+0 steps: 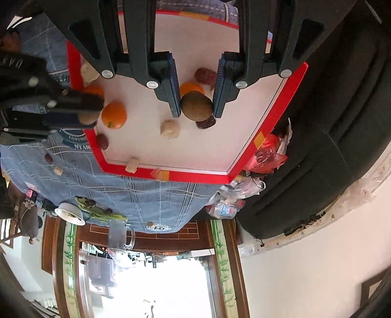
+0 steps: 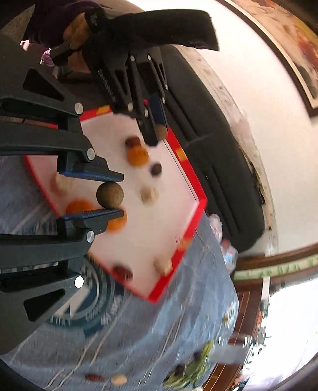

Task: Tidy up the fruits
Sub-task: 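Carry both brown nuts over the red tray and release them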

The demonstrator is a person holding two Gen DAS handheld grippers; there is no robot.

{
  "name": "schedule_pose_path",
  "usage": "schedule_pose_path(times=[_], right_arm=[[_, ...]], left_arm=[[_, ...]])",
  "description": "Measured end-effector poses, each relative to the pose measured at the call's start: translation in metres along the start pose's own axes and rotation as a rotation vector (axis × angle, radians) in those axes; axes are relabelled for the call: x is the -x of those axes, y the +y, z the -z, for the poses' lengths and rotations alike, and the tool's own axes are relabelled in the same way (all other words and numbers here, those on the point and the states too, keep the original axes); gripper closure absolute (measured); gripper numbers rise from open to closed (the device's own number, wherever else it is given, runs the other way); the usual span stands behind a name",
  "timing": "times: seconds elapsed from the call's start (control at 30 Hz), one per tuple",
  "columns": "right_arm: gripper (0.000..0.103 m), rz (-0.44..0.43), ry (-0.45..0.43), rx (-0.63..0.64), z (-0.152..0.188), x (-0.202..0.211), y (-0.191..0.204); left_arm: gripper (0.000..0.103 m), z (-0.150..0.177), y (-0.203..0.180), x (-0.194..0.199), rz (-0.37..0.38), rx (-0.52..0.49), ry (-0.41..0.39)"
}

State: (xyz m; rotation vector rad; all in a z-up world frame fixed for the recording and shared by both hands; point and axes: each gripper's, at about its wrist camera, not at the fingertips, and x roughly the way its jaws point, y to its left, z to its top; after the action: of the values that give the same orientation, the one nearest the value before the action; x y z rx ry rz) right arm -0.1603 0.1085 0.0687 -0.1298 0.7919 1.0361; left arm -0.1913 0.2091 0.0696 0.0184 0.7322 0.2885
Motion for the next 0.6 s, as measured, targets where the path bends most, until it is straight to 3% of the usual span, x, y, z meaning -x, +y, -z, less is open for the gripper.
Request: schedule_pose_path(times=[0.2, 0.6], right_arm=[[0.079, -0.014, 0.050, 0.014, 0.004, -0.027, 0.019], [0.079, -0.016, 0.115, -0.015, 0.009, -0.053, 0.013]], left_arm=[[0.078, 0.010, 0.009, -0.002, 0.018, 0.002, 0.004], [0.077, 0.016, 0.002, -0.013, 0.010, -0.018, 0.028]])
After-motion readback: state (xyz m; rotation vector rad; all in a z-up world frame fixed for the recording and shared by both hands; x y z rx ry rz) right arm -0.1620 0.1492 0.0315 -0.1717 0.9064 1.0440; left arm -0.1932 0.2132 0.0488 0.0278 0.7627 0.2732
